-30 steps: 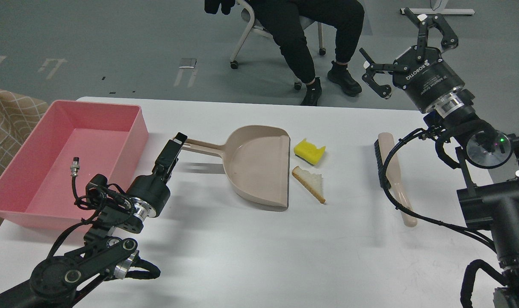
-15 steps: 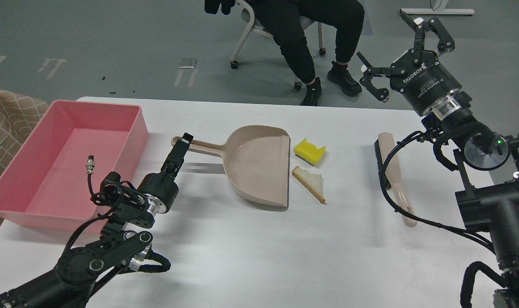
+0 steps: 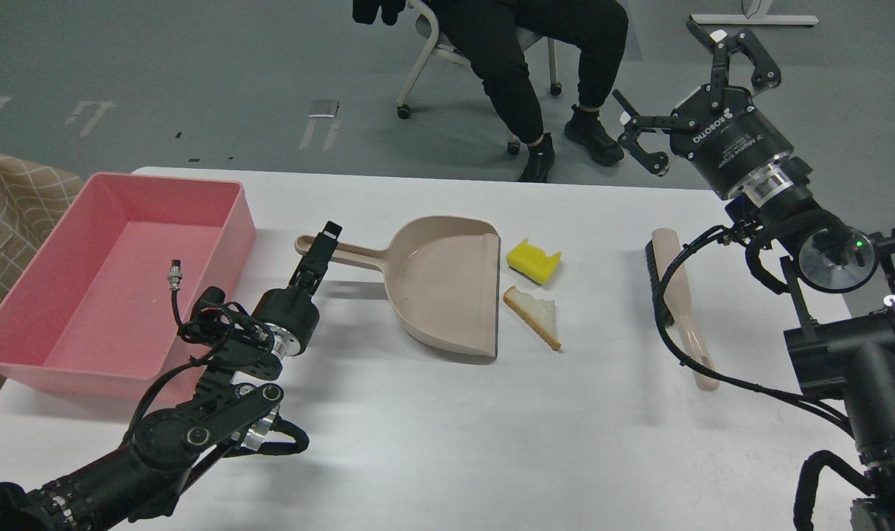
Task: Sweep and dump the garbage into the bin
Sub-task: 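Grasp the beige dustpan handle with the left gripper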
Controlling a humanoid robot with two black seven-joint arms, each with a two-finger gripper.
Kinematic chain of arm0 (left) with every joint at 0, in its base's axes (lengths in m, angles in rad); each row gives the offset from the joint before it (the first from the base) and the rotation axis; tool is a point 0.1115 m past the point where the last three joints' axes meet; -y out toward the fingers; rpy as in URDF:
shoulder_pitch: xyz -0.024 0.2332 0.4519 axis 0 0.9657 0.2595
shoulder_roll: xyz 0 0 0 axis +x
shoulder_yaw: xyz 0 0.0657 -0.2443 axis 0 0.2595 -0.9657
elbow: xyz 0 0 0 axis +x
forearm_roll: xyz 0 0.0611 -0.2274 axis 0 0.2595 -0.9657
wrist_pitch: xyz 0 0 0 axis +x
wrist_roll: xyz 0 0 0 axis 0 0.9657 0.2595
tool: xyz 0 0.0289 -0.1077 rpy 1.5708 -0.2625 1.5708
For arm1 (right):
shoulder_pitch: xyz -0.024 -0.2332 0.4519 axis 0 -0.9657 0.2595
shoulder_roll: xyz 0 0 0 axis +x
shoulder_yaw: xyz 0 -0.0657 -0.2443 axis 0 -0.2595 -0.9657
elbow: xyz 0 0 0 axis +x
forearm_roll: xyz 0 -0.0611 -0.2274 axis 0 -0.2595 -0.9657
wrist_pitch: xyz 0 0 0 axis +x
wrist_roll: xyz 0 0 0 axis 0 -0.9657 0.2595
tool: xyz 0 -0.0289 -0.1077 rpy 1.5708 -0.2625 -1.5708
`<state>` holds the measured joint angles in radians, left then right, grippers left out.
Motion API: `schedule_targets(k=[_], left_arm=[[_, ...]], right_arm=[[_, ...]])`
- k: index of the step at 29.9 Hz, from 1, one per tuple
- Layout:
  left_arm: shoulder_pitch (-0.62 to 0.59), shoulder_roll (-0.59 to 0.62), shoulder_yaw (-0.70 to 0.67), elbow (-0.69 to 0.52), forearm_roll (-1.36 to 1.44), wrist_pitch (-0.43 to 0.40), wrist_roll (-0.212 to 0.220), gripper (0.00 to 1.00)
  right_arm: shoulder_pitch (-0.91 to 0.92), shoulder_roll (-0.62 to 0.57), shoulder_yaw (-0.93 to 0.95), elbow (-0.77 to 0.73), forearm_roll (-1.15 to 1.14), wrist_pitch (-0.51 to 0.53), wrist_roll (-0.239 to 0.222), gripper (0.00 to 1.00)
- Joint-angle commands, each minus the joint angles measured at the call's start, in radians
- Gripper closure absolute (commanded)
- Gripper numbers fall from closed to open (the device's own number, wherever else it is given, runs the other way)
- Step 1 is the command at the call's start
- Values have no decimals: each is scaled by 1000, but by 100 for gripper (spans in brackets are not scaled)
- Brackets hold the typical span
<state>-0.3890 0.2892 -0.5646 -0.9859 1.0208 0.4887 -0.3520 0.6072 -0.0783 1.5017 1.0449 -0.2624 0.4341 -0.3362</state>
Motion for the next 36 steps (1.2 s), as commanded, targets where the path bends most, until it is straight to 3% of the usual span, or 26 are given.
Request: schedule_targets(k=[1, 10, 13, 18, 23, 32, 36], left_arm=[[-8, -10, 0, 21, -2, 0, -2, 11], [-28, -54, 2, 64, -1, 0, -4, 16], [-30, -64, 2, 72, -1, 0, -4, 24], [-33, -77, 3, 85, -1, 0, -4, 27], [-31, -79, 3, 87, -1, 0, -4, 40], [-31, -79, 3, 92, -8, 0, -4, 52], [-31, -79, 3, 93, -8, 0, -4, 64]], right_arm=[[0, 0, 0, 0, 0, 0, -1, 0], [5, 0, 0, -2, 0, 0, 0, 0], [3, 0, 0, -2, 0, 0, 0, 0], [3, 0, 0, 0, 0, 0, -1, 0], [5, 0, 0, 0, 0, 0, -1, 0], [2, 0, 0, 1, 0, 0, 0, 0], [5, 0, -1, 0, 0, 0, -1, 0]])
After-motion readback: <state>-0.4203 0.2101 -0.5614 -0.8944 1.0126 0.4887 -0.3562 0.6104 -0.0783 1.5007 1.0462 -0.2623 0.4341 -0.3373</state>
